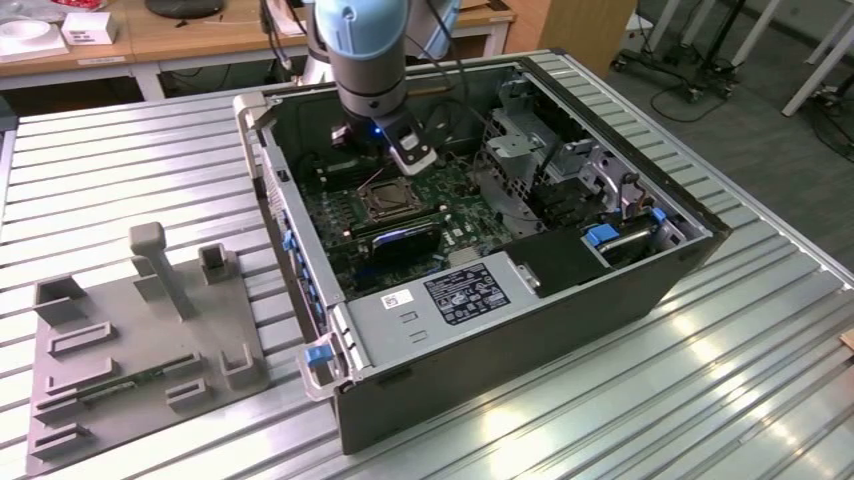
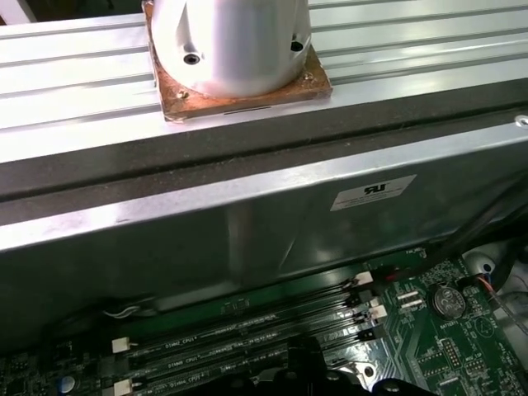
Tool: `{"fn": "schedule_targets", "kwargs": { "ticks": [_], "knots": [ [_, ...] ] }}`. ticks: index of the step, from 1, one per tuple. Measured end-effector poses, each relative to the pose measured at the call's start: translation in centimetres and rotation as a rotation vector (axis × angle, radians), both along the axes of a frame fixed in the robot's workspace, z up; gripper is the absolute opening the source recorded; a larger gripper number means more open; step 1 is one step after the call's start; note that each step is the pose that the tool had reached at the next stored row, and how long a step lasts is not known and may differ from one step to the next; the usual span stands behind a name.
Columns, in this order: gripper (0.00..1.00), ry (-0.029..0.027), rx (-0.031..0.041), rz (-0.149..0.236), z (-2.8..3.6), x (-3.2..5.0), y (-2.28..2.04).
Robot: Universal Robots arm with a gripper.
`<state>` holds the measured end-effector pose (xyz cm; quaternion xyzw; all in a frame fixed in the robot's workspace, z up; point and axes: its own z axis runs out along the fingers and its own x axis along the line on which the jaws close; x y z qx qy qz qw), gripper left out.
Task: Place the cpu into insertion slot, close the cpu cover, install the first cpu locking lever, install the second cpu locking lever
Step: 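Install the first cpu locking lever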
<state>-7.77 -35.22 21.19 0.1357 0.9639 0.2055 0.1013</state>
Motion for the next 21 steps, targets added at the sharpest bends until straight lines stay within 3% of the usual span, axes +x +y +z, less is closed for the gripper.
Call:
{"fn": "schedule_targets", "kwargs": {
  "ticks": [11, 18, 21],
  "knots": [
    [0.11, -0.0168, 0.0, 0.0, -0.19, -0.43, 0.0],
    [0.11, -0.0184, 0.0121, 0.0, -0.2, -0.44, 0.0],
    [0.11, -0.0184, 0.0128, 0.0, -0.2, -0.44, 0.01]
  ]
}}
